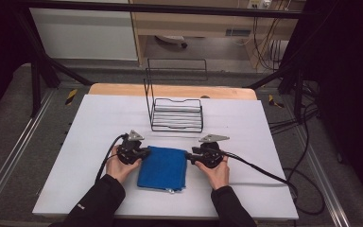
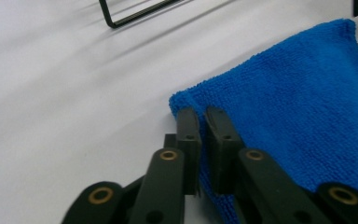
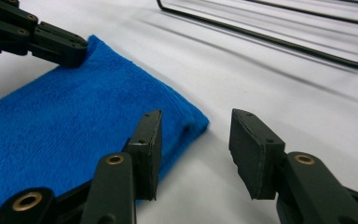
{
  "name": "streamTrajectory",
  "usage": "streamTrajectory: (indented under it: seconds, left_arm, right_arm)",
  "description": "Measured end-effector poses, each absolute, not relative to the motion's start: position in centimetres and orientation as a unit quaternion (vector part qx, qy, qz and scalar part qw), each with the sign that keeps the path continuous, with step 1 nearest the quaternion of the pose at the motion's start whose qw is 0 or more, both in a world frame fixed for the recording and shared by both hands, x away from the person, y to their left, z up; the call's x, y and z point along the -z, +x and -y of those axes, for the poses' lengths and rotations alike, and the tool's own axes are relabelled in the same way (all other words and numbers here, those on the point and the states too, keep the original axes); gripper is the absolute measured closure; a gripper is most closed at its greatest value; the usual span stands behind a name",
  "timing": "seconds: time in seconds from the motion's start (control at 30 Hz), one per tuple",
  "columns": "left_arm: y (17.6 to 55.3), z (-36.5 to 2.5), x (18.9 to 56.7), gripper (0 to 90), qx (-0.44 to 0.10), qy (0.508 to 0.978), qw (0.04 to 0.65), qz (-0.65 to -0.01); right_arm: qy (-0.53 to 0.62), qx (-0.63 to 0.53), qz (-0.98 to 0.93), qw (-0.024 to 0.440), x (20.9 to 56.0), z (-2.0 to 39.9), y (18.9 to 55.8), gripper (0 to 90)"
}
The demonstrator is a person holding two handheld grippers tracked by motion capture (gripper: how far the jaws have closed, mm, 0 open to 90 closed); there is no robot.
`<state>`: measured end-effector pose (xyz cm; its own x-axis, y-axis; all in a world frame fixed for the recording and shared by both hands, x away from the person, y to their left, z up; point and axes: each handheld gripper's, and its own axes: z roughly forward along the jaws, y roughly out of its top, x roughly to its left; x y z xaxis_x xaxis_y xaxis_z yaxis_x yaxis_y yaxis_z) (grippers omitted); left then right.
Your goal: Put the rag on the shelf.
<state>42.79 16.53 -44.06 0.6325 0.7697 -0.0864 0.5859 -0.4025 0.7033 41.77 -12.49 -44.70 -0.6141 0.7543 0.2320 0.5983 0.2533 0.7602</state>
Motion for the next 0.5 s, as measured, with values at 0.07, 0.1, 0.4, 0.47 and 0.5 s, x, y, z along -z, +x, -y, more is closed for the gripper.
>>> streamTrajectory:
  seconds: [0.07, 0.1, 0.4, 0.47, 0.5]
  left_arm:
    - [43.3, -16.8, 43.9, 75.3, -0.118, 0.825, 0.374, -0.408]
    - [43.6, -16.8, 43.8, 71.4, -0.119, 0.825, 0.373, -0.408]
    - [44.9, -16.9, 44.5, 68.0, -0.082, 0.834, 0.365, -0.405]
    - [44.9, -16.9, 44.4, 70.8, -0.079, 0.835, 0.363, -0.406]
    - [44.9, -16.9, 44.5, 72.3, -0.075, 0.835, 0.363, -0.407]
  right_arm:
    - [0.43, -0.426, -0.791, 0.089, 45.0, 12.0, 42.3, 56.1]
    - [0.432, -0.422, -0.792, 0.088, 45.2, 11.8, 42.5, 56.7]
    - [0.44, -0.406, -0.798, 0.07, 45.5, 11.3, 42.7, 67.2]
    - [0.448, -0.405, -0.795, 0.059, 45.4, 11.3, 42.8, 71.0]
    - [0.451, -0.404, -0.794, 0.056, 45.4, 11.3, 42.8, 72.4]
